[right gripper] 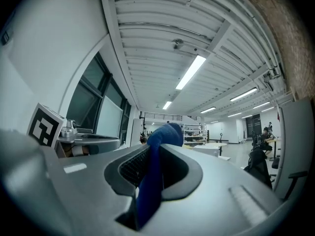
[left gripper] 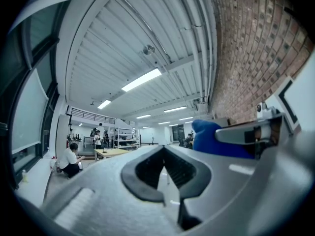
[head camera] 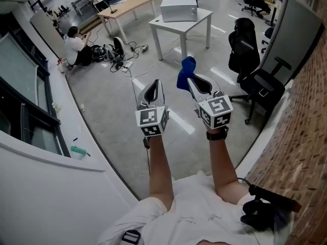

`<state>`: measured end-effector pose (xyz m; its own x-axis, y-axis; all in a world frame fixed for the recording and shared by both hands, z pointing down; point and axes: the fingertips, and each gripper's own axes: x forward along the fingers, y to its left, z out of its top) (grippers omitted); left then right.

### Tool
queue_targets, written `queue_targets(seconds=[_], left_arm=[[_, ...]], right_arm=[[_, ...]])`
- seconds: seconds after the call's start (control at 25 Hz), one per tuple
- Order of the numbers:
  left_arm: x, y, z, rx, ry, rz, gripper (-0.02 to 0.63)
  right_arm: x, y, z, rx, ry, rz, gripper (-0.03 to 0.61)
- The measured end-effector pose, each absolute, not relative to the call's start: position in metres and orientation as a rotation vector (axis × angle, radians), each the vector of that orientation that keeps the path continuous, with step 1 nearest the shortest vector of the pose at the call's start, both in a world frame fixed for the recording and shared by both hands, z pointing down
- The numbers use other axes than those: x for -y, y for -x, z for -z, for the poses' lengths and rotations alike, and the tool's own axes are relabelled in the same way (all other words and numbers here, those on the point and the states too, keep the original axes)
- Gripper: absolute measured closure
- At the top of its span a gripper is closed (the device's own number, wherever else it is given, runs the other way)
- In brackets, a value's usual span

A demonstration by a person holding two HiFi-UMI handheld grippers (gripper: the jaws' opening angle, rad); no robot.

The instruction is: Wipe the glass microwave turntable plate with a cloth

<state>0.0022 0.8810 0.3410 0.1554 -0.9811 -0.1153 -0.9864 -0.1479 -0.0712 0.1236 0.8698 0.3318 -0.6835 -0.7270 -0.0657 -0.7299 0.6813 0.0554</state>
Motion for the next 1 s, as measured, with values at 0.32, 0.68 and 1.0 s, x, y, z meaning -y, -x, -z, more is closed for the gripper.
queue_targets(seconds=[0.32,0.68,1.0], left_arm=[[-0.870,-0.052,-0.338,-1.906,2.303,-0.046,0.612],[-0.848,-0.091,-0.351,-1.887,2.331,-0.043,0.612],[-0.815,-0.075,-0.327,-1.814,2.495,-0.346,0.614]], right_arm=[[-0.859,-0.172,-0.333,-2.801,1.273,-0.110,0.518],[-0.839,-0.211,-0.356,-2.792,1.328,-0.042,0.518],[-0.790,-0.194,-0.361,-2.767,1.361,0.000,0.517]])
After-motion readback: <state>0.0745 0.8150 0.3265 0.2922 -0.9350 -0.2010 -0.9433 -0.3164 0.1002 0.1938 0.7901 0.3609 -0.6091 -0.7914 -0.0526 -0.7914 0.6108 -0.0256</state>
